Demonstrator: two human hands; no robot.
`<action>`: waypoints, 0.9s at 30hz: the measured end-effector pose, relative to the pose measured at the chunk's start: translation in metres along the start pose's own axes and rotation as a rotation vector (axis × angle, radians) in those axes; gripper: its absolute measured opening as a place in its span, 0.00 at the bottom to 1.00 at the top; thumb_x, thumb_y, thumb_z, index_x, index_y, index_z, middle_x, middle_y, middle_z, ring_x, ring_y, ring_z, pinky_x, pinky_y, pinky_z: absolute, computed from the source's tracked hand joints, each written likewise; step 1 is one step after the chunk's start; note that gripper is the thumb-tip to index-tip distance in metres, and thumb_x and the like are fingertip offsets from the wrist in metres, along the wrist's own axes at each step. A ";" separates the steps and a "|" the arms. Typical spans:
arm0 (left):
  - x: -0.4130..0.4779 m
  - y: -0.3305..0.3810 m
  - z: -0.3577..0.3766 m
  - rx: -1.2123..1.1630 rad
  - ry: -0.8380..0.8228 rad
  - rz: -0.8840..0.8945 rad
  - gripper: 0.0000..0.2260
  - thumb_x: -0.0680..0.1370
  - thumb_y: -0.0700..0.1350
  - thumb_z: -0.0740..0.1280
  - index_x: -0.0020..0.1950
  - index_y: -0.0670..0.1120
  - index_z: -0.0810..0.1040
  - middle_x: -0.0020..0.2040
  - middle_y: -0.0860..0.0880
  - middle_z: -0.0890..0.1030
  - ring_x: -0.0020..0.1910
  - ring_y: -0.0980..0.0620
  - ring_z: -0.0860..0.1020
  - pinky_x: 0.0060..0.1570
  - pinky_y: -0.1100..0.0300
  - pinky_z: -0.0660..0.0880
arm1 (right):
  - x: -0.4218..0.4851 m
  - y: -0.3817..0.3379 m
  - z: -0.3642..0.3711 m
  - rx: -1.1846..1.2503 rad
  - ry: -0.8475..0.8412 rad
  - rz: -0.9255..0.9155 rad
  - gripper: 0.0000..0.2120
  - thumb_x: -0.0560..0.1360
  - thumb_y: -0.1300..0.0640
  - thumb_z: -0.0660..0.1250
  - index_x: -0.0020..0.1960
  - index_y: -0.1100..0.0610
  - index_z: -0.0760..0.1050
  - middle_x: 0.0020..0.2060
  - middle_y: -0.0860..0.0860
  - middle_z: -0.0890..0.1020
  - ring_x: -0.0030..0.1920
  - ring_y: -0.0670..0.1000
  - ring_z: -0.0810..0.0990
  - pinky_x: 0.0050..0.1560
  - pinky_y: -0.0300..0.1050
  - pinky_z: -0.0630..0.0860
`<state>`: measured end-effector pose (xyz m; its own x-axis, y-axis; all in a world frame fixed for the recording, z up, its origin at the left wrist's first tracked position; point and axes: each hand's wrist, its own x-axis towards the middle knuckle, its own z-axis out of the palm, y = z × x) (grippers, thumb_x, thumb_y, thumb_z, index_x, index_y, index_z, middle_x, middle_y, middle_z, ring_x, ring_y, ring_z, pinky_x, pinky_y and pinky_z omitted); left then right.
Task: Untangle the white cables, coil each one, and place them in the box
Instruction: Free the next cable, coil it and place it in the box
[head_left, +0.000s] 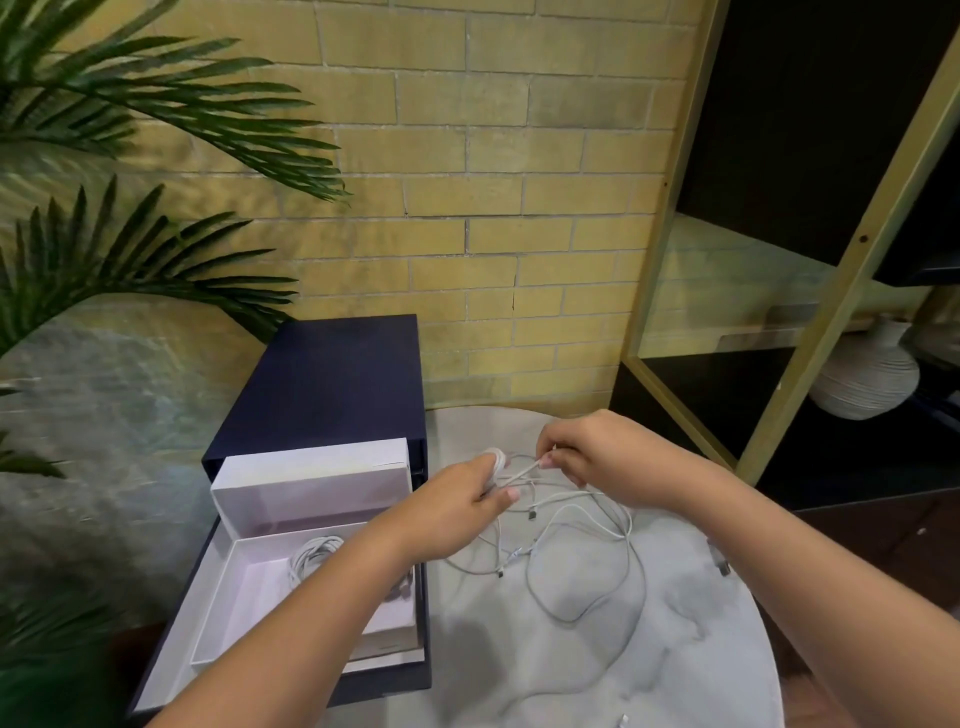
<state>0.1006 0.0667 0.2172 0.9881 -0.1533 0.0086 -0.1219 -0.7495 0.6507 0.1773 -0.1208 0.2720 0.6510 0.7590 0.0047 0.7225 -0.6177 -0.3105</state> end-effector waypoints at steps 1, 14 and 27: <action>-0.001 0.003 -0.001 -0.012 -0.006 0.003 0.11 0.82 0.54 0.58 0.49 0.46 0.69 0.37 0.53 0.70 0.35 0.56 0.69 0.40 0.56 0.69 | 0.000 0.002 -0.001 0.001 0.013 -0.015 0.07 0.80 0.54 0.60 0.45 0.46 0.74 0.32 0.45 0.78 0.35 0.46 0.76 0.41 0.49 0.75; -0.006 0.011 -0.005 -0.335 -0.070 -0.066 0.12 0.81 0.51 0.60 0.48 0.49 0.81 0.31 0.57 0.71 0.32 0.59 0.70 0.37 0.65 0.70 | -0.002 0.002 0.002 -0.247 0.202 -0.190 0.09 0.80 0.53 0.61 0.54 0.51 0.80 0.49 0.47 0.75 0.46 0.50 0.77 0.44 0.48 0.75; -0.008 0.016 0.002 -0.847 0.062 -0.131 0.16 0.83 0.47 0.55 0.37 0.44 0.70 0.24 0.54 0.59 0.23 0.56 0.58 0.30 0.61 0.59 | -0.009 -0.009 0.031 0.324 0.401 -0.141 0.10 0.78 0.56 0.65 0.58 0.54 0.75 0.52 0.46 0.75 0.54 0.43 0.77 0.58 0.43 0.76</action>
<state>0.0909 0.0544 0.2265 0.9957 -0.0451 -0.0806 0.0797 -0.0212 0.9966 0.1573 -0.1158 0.2452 0.6368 0.6524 0.4109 0.7416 -0.3726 -0.5578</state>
